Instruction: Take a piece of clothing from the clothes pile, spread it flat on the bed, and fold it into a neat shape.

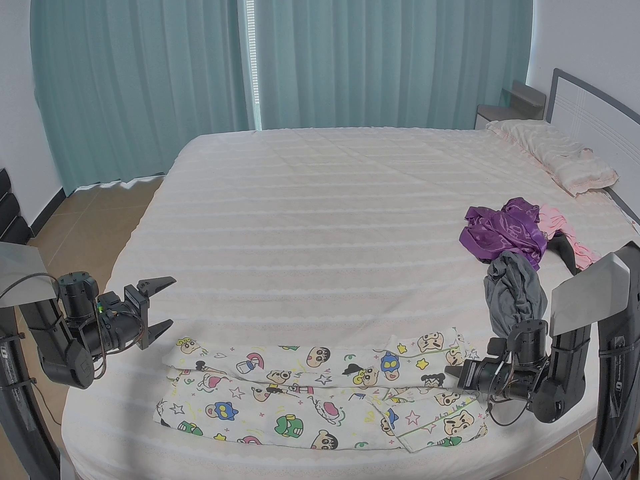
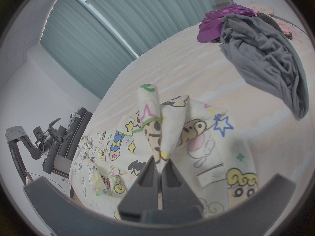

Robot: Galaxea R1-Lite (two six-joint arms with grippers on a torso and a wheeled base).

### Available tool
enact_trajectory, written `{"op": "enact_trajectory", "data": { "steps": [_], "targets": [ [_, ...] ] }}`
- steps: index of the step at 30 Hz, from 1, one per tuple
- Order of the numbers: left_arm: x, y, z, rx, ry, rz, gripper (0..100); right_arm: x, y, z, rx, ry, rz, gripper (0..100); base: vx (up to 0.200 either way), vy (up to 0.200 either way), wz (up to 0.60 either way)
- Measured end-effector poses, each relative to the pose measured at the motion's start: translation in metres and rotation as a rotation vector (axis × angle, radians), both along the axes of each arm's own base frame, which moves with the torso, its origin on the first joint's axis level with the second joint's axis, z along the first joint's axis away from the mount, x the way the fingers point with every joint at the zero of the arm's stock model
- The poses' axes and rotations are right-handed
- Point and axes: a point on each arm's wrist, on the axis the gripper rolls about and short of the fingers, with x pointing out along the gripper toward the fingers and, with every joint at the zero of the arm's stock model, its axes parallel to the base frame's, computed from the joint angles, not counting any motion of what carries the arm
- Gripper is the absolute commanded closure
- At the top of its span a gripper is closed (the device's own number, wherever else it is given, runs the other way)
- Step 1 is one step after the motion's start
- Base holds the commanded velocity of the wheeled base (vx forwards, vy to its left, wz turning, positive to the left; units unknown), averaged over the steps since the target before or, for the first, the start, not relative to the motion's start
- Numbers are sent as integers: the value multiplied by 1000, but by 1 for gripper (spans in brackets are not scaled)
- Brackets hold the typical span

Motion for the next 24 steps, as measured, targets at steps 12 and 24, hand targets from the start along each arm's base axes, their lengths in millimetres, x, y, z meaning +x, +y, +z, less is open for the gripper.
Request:
{"op": "enact_trajectory", "data": {
  "steps": [12, 24],
  "targets": [
    [-3, -3, -7, 80, -13, -30, 0, -9, -10, 2, -7, 30, -23, 0, 0, 0, 0],
    [-3, -2, -21, 373, -51, -52, 0, -16, -14, 3, 0, 35, -35, 0, 0, 0, 0]
  ]
}}
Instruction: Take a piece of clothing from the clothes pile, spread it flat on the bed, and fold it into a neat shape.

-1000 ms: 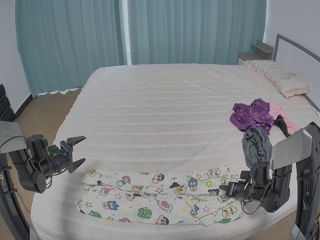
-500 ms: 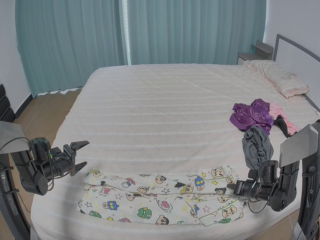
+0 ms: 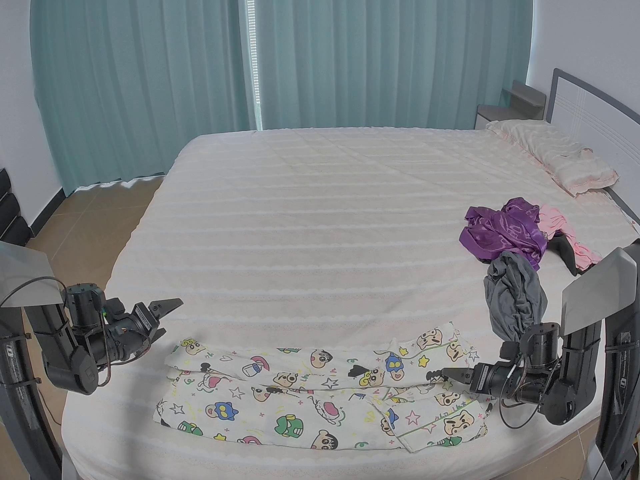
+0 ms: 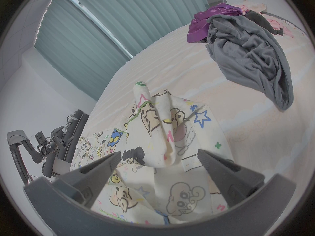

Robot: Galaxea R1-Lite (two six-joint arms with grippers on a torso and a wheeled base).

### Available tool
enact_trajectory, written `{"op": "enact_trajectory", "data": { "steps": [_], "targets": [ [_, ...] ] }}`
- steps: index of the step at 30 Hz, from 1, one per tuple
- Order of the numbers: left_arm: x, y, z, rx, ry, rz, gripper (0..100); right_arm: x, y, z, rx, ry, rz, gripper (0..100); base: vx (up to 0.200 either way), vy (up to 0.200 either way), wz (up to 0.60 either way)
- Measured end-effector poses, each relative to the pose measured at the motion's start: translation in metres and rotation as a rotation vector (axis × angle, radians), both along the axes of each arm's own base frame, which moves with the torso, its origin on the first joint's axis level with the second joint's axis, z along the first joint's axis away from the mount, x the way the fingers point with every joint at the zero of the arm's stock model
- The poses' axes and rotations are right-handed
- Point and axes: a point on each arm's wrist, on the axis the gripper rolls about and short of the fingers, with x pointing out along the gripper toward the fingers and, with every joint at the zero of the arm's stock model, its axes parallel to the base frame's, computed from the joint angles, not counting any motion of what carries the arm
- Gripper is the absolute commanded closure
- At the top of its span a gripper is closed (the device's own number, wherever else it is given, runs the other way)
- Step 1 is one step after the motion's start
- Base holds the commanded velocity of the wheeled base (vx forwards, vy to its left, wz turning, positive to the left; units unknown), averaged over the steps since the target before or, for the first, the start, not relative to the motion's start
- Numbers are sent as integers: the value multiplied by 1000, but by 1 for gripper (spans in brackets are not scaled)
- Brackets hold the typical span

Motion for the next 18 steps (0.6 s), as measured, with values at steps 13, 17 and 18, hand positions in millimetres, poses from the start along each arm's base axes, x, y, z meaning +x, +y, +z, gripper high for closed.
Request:
{"op": "enact_trajectory", "data": {
  "steps": [13, 17, 18],
  "targets": [
    [19, -11, -11, 201, 241, -98, 0, -9, -1, -1, -5, 35, 1, 0, 0, 0, 0],
    [29, -13, -3, 285, 234, -151, 0, -10, -1, -1, -6, 39, 2, 0, 0, 0, 0],
    [31, -14, -2, 307, 232, -167, 0, -11, -1, -1, -7, 40, 3, 0, 0, 0, 0]
  ]
}}
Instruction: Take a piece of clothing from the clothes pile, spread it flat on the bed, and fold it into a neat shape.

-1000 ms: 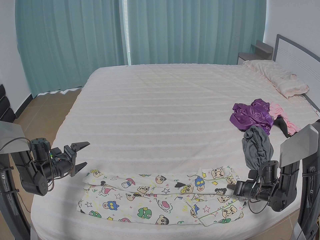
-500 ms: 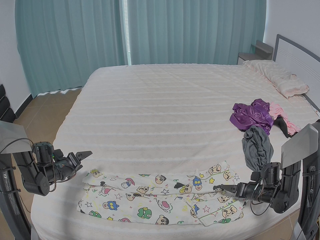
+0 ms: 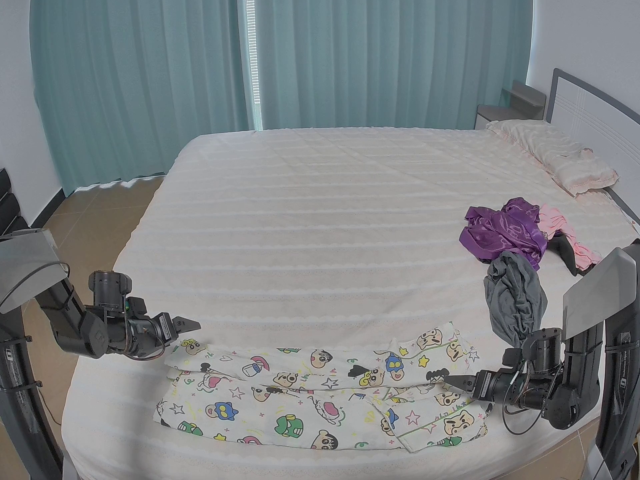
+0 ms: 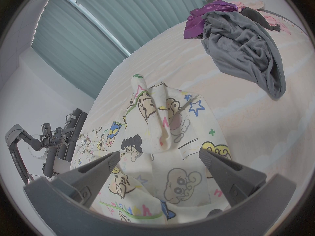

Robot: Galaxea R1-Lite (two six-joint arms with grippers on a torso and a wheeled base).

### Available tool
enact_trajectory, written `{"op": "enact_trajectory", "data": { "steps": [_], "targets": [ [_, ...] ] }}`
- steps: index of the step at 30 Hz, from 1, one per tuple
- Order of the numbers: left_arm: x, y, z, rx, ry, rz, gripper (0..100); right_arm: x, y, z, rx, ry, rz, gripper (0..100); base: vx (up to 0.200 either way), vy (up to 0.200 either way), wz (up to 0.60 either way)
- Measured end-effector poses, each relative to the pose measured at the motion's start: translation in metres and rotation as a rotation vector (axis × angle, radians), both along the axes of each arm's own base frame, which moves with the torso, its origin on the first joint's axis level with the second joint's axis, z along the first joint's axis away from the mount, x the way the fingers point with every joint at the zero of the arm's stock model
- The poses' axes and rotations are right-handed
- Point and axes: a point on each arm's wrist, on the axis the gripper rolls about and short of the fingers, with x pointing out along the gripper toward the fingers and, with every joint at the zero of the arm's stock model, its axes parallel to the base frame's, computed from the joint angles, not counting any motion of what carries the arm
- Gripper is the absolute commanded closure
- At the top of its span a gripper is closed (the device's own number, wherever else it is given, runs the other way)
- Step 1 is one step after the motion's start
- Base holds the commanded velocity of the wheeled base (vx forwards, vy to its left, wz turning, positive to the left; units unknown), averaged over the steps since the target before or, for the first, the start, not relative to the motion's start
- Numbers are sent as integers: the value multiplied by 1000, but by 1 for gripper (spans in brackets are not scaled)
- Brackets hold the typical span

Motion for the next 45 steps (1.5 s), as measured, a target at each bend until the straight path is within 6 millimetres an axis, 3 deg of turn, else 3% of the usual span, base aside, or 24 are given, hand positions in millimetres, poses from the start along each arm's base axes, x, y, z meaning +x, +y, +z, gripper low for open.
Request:
{"op": "enact_trajectory", "data": {
  "steps": [13, 23, 24, 37, 45],
  "targets": [
    [0, -6, -1, 117, -18, -273, 0, -1, 0, 0, -1, 3, 3, 0, 0, 0, 0],
    [8, -5, -13, 127, -9, -300, 0, -2, 1, 0, -2, 8, 7, 0, 0, 0, 0],
    [8, -5, -14, 127, -8, -300, 100, -2, 1, 0, -2, 8, 7, 0, 0, 0, 0],
    [9, -2, -16, 126, -4, -291, 100, -3, 1, -1, -2, 11, 6, 0, 0, 0, 0],
    [13, -1, 4, 135, -50, -283, 100, -3, 1, -1, -2, 11, 5, 0, 0, 0, 0]
  ]
}}
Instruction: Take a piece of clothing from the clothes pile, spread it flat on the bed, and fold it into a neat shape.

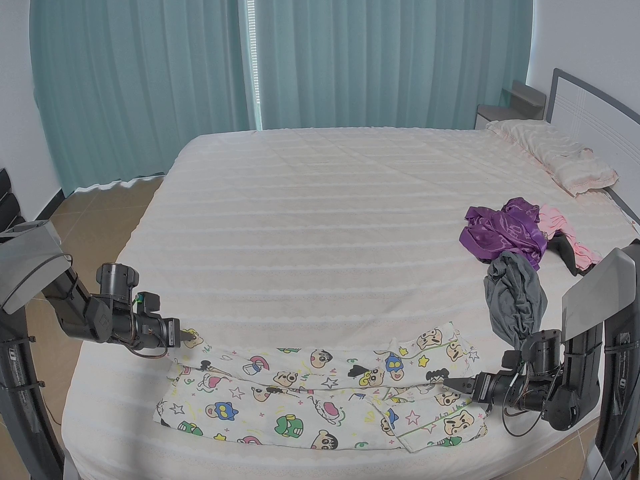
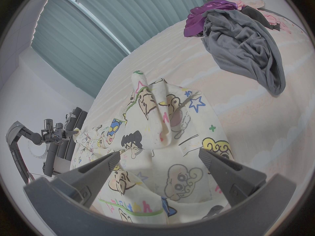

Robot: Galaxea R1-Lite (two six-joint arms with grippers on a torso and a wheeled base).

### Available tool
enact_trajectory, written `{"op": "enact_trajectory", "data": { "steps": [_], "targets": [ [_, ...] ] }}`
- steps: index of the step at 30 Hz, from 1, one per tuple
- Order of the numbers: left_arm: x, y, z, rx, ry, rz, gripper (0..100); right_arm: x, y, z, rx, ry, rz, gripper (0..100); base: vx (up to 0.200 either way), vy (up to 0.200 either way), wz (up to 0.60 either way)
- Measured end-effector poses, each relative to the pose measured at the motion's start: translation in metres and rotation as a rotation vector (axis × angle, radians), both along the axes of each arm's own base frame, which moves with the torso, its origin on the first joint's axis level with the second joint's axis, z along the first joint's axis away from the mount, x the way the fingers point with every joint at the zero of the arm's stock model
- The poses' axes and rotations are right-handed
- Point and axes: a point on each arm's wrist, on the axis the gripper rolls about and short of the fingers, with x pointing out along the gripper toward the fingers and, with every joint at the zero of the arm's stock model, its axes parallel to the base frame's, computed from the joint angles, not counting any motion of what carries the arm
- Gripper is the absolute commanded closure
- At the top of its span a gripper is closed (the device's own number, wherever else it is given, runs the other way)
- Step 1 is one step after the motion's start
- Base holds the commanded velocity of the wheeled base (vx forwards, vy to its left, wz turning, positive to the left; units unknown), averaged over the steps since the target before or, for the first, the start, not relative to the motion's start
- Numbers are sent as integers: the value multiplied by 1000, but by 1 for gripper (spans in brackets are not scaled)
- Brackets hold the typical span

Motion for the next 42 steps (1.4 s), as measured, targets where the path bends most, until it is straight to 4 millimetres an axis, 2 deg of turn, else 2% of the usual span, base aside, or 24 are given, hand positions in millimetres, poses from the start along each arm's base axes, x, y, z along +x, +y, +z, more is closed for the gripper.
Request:
{"op": "enact_trajectory", "data": {
  "steps": [11, 18, 26, 33, 42],
  "targets": [
    [19, 1, 36, 1, -90, 3, 100, 0, 1, -1, 1, 2, 2, 0, 0, 0, 0],
    [28, 1, 45, 3, -139, 1, 100, 0, 2, -2, 0, 8, 9, 0, 0, 0, 0],
    [39, -1, 45, -8, -200, 3, 100, 0, 3, -4, 0, 13, 11, 0, 0, 0, 0],
    [47, -4, 50, -90, -282, 68, 100, 0, 3, -5, -1, 17, 11, 0, 0, 0, 0],
    [36, -3, 33, -103, -266, 85, 100, 0, 2, -6, -2, 20, 11, 0, 0, 0, 0]
  ]
}}
